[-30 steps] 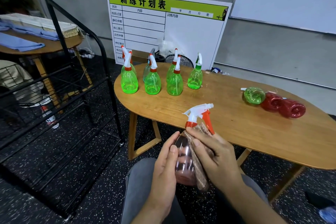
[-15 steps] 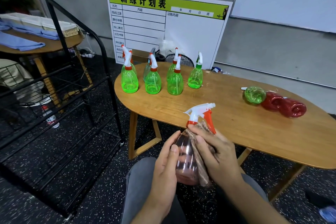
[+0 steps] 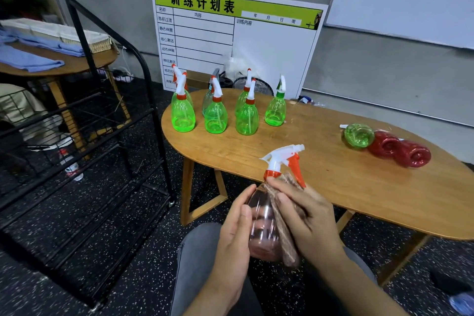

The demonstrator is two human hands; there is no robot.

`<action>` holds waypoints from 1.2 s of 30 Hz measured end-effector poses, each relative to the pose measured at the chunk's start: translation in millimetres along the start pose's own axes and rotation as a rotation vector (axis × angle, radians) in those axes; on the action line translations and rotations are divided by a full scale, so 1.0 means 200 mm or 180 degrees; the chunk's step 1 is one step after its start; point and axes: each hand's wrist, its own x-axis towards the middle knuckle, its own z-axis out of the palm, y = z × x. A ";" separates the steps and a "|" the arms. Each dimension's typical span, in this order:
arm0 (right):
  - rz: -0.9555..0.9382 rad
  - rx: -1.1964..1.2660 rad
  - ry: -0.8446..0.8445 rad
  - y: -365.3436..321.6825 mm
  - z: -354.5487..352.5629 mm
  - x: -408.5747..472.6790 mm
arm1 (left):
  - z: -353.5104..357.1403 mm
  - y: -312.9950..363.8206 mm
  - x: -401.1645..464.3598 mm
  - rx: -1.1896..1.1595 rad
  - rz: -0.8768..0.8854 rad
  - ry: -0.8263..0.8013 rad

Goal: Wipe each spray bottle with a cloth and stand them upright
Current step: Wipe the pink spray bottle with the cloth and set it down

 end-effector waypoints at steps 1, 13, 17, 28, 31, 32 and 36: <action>0.0148 0.0146 0.0004 -0.01 0.01 0.01 | -0.01 0.00 0.00 0.0015 0.0017 -0.0042; 0.0133 0.0185 0.0084 0.01 -0.04 0.04 | -0.01 -0.01 0.01 -0.0203 -0.0062 -0.0358; 0.0182 0.0098 0.0110 0.02 -0.04 0.05 | -0.02 -0.01 0.02 -0.0243 -0.0137 -0.0355; -0.0194 -0.0234 -0.0214 -0.01 0.02 -0.01 | -0.01 -0.01 0.01 -0.0158 0.0093 -0.0195; -0.0993 -0.0725 -0.0615 -0.03 0.01 -0.08 | -0.02 -0.01 0.02 -0.0204 0.0093 -0.0033; -0.1222 -0.0814 -0.0693 -0.03 0.00 -0.10 | -0.03 -0.01 0.02 -0.0207 0.0093 -0.0015; -0.1328 -0.0918 -0.0513 0.00 -0.02 -0.07 | -0.03 -0.02 0.02 -0.0059 0.0065 -0.0096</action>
